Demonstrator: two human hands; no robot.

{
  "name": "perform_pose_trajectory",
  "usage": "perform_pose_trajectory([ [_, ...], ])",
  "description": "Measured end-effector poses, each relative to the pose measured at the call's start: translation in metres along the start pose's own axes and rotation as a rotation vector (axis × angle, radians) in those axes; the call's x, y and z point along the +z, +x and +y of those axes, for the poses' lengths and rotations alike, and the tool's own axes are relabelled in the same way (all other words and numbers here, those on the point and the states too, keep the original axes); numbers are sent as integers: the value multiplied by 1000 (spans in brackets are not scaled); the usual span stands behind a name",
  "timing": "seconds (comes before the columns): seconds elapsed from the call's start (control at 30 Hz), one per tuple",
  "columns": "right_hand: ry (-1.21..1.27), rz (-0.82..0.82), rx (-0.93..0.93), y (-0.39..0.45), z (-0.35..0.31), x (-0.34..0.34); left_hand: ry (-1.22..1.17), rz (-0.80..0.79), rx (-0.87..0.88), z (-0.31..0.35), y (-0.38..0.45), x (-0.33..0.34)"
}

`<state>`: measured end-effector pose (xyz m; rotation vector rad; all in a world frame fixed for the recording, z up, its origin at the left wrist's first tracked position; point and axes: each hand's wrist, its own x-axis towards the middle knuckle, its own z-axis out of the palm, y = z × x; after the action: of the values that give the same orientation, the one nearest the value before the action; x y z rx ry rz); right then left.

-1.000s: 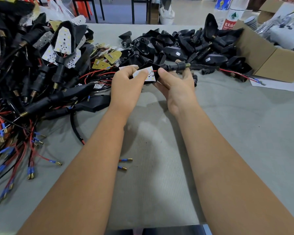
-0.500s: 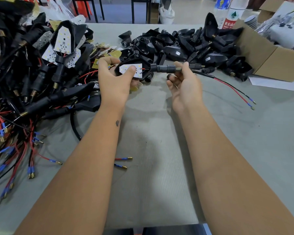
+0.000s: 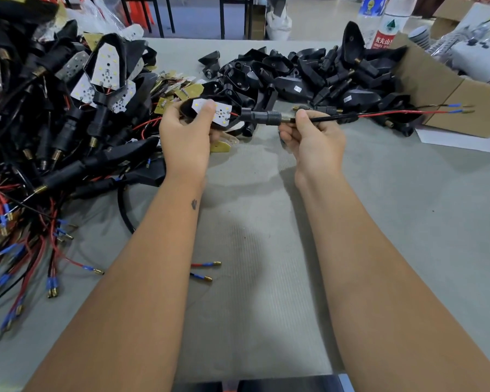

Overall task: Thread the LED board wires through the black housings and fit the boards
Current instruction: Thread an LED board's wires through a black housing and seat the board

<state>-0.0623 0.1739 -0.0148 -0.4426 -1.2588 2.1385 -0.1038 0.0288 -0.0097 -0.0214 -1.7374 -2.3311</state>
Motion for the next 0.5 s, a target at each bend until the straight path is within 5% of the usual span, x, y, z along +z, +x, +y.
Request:
perform_pose_trajectory([
  [0.2,-126,-120,-16,-6,-1,3,-117,67,-87,4,8,-3],
  [0.5,-549,-308,-308,-18,1,11,-84,43,-210,26,33,-7],
])
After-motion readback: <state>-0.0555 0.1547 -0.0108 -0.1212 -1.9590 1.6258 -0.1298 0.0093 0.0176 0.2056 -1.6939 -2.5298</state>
